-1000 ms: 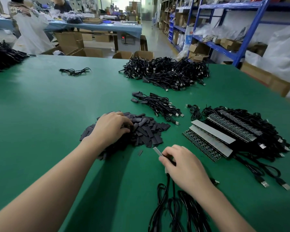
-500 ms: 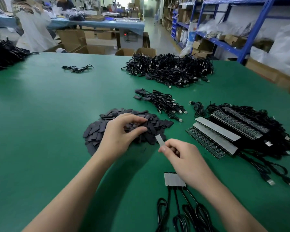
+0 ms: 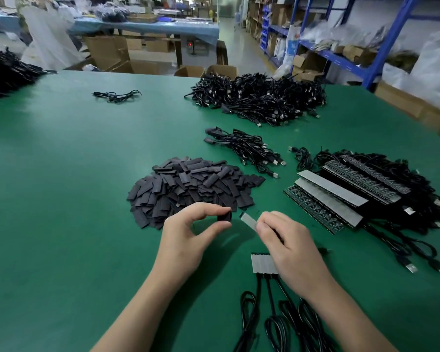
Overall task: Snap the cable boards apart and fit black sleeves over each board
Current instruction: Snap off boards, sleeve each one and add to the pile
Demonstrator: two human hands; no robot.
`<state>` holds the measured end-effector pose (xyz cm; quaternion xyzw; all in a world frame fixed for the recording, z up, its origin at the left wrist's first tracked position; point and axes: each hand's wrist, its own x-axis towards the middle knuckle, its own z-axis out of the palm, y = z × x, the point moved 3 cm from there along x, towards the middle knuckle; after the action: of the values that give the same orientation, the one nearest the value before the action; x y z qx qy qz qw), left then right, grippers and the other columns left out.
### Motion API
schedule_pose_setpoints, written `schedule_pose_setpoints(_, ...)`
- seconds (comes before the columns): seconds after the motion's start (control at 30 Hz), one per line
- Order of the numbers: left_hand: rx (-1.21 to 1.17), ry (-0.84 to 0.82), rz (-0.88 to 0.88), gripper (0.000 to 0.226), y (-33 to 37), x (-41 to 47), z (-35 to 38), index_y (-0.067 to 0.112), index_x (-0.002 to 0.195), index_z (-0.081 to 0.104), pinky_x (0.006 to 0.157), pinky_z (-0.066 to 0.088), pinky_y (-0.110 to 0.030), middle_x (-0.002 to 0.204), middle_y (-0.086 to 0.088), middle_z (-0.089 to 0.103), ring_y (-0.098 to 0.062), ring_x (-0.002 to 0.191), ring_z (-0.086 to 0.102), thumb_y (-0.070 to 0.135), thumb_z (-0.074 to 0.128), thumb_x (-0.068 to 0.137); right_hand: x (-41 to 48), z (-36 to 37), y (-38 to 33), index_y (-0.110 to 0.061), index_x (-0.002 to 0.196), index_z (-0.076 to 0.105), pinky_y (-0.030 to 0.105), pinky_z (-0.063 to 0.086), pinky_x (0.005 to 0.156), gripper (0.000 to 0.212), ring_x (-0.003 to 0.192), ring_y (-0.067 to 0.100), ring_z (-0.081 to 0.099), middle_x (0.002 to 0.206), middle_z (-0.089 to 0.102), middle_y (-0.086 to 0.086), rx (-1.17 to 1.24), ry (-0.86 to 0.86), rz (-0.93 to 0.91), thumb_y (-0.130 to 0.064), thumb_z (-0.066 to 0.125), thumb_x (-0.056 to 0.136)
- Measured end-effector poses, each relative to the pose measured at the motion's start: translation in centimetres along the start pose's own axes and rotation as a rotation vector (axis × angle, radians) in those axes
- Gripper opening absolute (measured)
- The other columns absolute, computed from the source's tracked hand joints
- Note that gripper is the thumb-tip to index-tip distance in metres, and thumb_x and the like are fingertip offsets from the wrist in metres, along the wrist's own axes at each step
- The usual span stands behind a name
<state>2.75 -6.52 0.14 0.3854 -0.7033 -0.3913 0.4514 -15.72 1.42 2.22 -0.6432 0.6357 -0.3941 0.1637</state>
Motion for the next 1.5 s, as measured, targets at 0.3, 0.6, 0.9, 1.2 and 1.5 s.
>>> schedule_pose_setpoints(0.3,0.073,-0.043,0.136,0.016,0.3,-0.2,0.0,0.022,0.097,0.081,0.093,0.047,-0.014,0.100,0.016,0.076,-0.006,0.102,0.070,0.020,0.083,0.081,0.0,0.7,0.5,-0.029,0.067,0.034,0.026,0.027,0.064,0.038,0.068,0.014,0.044,0.071,0.042,-0.009,-0.087,-0.037,-0.005,-0.039,0.044,0.102)
schedule_pose_setpoints(0.6,0.189,-0.045,0.151,0.015,0.4,-0.7,0.0,0.025,0.097,0.080,0.091,0.054,-0.027,0.100,0.019,0.072,-0.006,0.100,0.070,0.021,0.085,0.083,0.0,0.7,0.7,-0.026,0.066,0.038,0.028,0.029,0.065,0.037,0.067,0.016,0.044,0.067,0.040,-0.006,-0.124,-0.058,-0.007,-0.037,0.048,0.100)
schedule_pose_setpoints(0.9,0.434,-0.066,0.260,0.019,0.9,-0.8,0.0,0.033,0.099,0.079,0.079,0.058,-0.031,0.101,0.022,0.068,0.001,0.095,0.065,0.026,0.086,0.083,-0.1,1.0,1.2,-0.028,0.064,0.038,0.020,0.027,0.066,0.038,0.069,0.016,0.046,0.070,0.043,-0.007,-0.164,-0.131,-0.001,-0.049,0.040,0.095)
schedule_pose_setpoints(1.2,0.487,-0.157,0.312,0.018,1.0,-0.8,0.0,0.033,0.102,0.079,0.076,0.057,-0.031,0.101,0.020,0.067,-0.003,0.092,0.064,0.029,0.083,0.085,-0.1,1.0,1.7,-0.028,0.063,0.043,0.024,0.027,0.059,0.039,0.065,0.012,0.045,0.072,0.048,-0.011,-0.140,-0.157,0.050,-0.051,0.044,0.095)
schedule_pose_setpoints(1.5,0.469,-0.243,0.313,0.014,1.3,-1.1,0.4,0.033,0.101,0.078,0.074,0.055,-0.029,0.098,0.019,0.067,0.001,0.089,0.062,0.032,0.080,0.088,-0.1,1.4,1.9,-0.034,0.069,0.054,0.025,0.039,0.067,0.032,0.075,0.008,0.055,0.082,0.059,-0.015,-0.157,-0.221,0.082,-0.041,0.055,0.100)
